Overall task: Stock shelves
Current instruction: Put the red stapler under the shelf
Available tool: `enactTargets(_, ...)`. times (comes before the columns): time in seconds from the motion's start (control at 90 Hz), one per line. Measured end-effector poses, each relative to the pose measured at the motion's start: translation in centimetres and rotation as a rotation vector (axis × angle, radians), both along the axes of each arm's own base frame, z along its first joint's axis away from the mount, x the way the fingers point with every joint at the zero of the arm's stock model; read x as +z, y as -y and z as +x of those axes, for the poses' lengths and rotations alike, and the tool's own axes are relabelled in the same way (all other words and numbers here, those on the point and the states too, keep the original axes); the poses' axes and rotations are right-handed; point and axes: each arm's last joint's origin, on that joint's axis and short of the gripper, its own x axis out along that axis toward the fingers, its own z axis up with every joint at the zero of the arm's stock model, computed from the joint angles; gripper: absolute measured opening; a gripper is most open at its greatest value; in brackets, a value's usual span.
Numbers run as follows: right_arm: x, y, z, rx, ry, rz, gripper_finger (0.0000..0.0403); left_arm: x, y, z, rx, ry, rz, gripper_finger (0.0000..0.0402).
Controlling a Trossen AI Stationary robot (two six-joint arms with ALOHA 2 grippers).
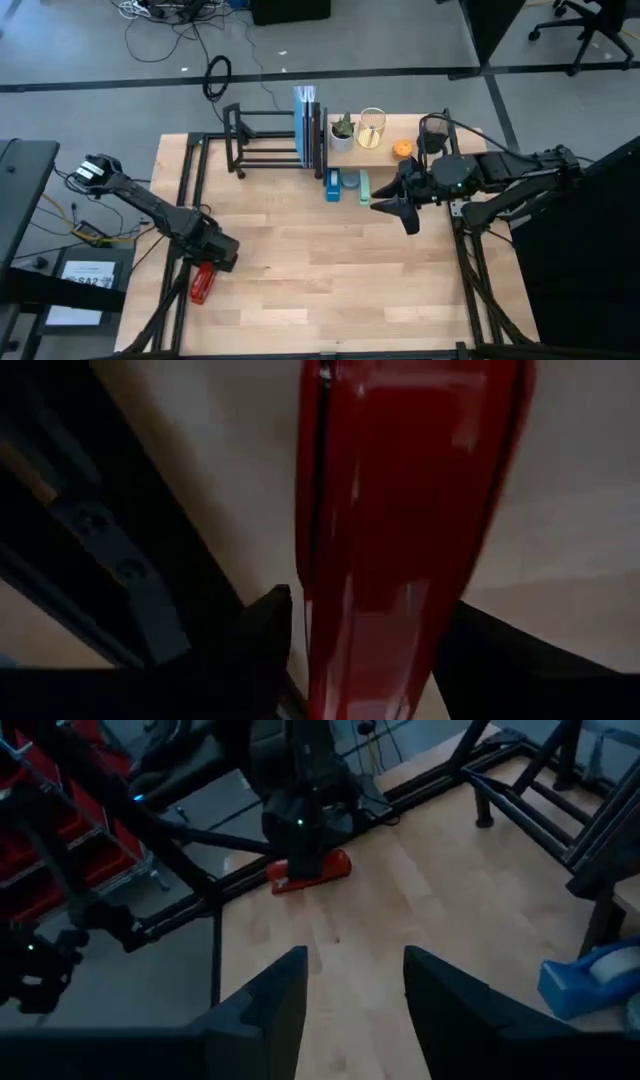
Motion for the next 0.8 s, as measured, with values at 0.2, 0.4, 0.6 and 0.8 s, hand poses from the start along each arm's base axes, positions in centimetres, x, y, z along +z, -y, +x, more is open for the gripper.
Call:
enactTargets(0.2, 0.0, 0.0, 0.0, 0.000, 0.000, -0.001, 0.0137, 0.7, 0.7, 1.8, 0.122, 0.161, -0.023, 0.0112)
enactTargets(0.4, -0.1, 0.0, 0.0, 0.003, -0.005, -0.010, 0.0137, 3.2, 1.2, 4.7, 0.390, 0.412, 0.074, 0.0112)
enactTargets(0.6, -0.5, 0.0, -0.2, 0.020, -0.051, -0.059, 0.0137, 3.9, 1.9, 8.7, 0.513, 0.411, 0.109, 0.0112)
enactTargets(0.8, -1.0, 0.1, -0.4, 0.024, -0.105, -0.074, 0.0137, 3.4, 2.0, 15.3, 0.553, 0.431, 0.128, 0.0112)
